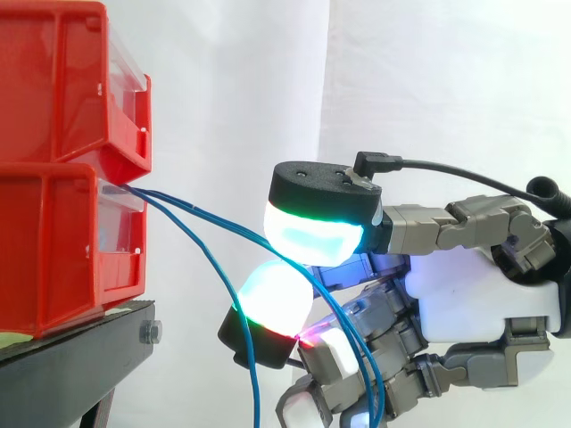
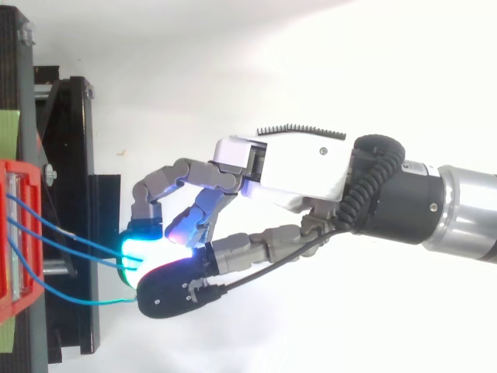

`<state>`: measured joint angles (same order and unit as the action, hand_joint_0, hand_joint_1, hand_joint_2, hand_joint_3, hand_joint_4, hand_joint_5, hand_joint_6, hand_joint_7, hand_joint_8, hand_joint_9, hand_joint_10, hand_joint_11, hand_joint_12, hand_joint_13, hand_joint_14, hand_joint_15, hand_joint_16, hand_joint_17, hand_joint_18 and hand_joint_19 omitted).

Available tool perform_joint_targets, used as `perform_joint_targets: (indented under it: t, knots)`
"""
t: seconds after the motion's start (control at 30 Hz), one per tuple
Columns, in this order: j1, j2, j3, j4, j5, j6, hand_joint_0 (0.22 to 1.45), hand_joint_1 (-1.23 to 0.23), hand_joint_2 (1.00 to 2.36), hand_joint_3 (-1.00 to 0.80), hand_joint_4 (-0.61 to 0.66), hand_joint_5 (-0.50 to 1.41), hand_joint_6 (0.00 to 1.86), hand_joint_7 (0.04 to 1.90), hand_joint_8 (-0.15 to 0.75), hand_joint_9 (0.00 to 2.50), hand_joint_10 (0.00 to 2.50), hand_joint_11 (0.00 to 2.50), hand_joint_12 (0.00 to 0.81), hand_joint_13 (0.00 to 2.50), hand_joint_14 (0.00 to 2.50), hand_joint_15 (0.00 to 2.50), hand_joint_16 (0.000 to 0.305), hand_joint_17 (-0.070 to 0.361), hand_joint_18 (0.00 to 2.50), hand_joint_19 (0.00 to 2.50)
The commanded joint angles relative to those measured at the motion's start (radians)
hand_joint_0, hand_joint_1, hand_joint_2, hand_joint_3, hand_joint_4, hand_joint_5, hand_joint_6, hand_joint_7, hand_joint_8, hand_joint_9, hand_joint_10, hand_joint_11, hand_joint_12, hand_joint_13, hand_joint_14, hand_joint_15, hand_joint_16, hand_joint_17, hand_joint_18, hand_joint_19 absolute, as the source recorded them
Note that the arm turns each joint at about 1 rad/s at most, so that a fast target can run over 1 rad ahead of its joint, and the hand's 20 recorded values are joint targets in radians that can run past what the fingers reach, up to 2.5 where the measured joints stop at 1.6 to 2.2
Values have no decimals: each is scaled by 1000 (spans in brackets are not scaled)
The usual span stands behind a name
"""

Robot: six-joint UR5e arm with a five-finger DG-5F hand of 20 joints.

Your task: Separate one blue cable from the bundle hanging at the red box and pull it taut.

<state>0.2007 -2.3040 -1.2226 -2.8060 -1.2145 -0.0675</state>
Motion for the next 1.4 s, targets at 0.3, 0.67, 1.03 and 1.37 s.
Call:
perform_joint_targets:
  t: [0.3,0.67,1.03,1.37]
  knots:
    - [0,0,0,2,1,0,710,-832,1022,-198,89,-203,842,1035,328,990,23,913,397,858,22,568,47,105,888,676]
    - [0,0,0,2,1,0,748,-853,1000,-500,118,-197,836,1056,319,987,24,906,386,831,20,560,46,103,873,656]
    - [3,0,0,2,1,-2,633,-705,1000,-500,143,-169,831,1141,331,1058,24,905,384,855,22,568,45,101,874,690]
    - [5,0,0,0,6,2,591,-617,1000,-500,148,-159,816,1175,336,1088,24,890,388,867,22,567,46,104,896,699]
